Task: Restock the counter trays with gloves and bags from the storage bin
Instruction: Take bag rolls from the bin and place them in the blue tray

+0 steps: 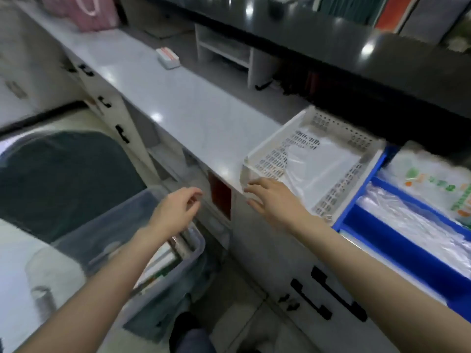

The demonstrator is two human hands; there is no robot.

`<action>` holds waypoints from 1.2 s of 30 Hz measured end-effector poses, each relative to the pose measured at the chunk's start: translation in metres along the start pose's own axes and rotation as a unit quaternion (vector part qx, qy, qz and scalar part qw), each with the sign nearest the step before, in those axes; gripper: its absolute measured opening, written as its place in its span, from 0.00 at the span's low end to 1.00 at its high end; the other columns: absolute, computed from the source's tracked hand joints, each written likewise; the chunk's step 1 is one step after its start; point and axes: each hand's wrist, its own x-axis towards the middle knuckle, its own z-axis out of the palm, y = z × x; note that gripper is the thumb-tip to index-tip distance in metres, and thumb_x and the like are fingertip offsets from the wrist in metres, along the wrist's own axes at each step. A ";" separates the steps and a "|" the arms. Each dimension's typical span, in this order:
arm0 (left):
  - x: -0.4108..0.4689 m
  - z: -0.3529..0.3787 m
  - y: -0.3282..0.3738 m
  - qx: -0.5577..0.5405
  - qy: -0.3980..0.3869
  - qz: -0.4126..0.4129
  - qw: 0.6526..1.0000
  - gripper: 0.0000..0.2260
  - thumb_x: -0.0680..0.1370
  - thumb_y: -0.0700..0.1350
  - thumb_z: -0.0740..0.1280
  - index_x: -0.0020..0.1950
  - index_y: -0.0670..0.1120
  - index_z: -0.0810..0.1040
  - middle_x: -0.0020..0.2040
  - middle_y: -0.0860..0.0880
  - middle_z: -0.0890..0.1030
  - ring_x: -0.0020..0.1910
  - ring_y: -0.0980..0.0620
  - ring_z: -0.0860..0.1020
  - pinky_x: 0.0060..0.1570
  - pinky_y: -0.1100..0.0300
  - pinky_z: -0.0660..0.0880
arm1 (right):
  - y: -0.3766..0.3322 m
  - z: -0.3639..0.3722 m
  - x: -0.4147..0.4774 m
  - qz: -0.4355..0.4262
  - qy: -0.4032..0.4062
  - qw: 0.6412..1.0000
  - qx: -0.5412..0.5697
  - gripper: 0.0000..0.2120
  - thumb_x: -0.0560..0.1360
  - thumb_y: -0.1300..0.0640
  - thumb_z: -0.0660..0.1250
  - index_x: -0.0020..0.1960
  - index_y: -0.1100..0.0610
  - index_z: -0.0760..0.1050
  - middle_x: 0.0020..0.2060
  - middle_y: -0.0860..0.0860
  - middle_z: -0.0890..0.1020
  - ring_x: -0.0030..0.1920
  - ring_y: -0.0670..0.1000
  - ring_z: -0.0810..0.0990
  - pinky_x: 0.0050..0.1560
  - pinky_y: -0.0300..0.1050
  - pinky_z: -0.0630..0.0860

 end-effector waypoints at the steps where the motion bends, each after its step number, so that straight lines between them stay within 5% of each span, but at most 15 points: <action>1: -0.014 -0.006 -0.026 -0.004 0.006 -0.042 0.999 0.11 0.78 0.45 0.64 0.59 0.52 0.77 0.50 0.51 0.81 0.49 0.51 0.79 0.50 0.51 0.77 | -0.015 0.011 0.014 -0.014 -0.017 1.000 0.008 0.15 0.78 0.51 0.63 0.61 0.56 0.77 0.62 0.55 0.78 0.61 0.58 0.76 0.62 0.52 0.71; 7: -0.092 -0.017 -0.168 -0.029 -0.008 -0.267 0.963 0.12 0.77 0.41 0.65 0.60 0.46 0.78 0.54 0.44 0.83 0.53 0.43 0.79 0.52 0.54 0.75 | -0.105 0.100 0.091 -0.120 -0.123 0.985 -0.004 0.15 0.77 0.52 0.62 0.60 0.56 0.77 0.59 0.54 0.79 0.57 0.58 0.77 0.61 0.52 0.70; 14: -0.147 0.021 -0.281 -0.051 -0.120 -0.406 0.905 0.16 0.75 0.45 0.66 0.63 0.49 0.74 0.55 0.45 0.80 0.52 0.45 0.78 0.51 0.52 0.76 | -0.184 0.230 0.147 -0.116 -0.276 0.954 0.032 0.19 0.78 0.51 0.61 0.67 0.55 0.71 0.64 0.54 0.73 0.62 0.58 0.72 0.58 0.51 0.69; 25: -0.163 0.154 -0.368 -0.033 -0.323 -0.351 0.878 0.26 0.74 0.49 0.67 0.71 0.47 0.67 0.67 0.43 0.71 0.65 0.42 0.69 0.60 0.49 0.70 | -0.209 0.410 0.143 -0.110 -0.476 0.872 0.006 0.22 0.76 0.53 0.63 0.68 0.56 0.68 0.63 0.57 0.73 0.63 0.59 0.71 0.60 0.51 0.69; 29: -0.165 0.181 -0.379 0.051 -0.312 -0.348 0.883 0.24 0.74 0.47 0.66 0.69 0.48 0.66 0.64 0.44 0.71 0.62 0.42 0.71 0.56 0.50 0.71 | -0.215 0.448 0.135 -0.129 -0.517 0.846 -0.012 0.22 0.76 0.56 0.62 0.69 0.56 0.67 0.65 0.57 0.72 0.64 0.59 0.69 0.63 0.52 0.67; 36: -0.166 0.193 -0.392 0.092 -0.307 -0.338 0.885 0.24 0.74 0.47 0.67 0.69 0.48 0.64 0.66 0.47 0.71 0.63 0.43 0.71 0.58 0.50 0.68 | -0.220 0.479 0.136 -0.163 -0.481 0.861 -0.016 0.24 0.76 0.55 0.62 0.71 0.54 0.64 0.70 0.54 0.68 0.69 0.56 0.65 0.69 0.50 0.62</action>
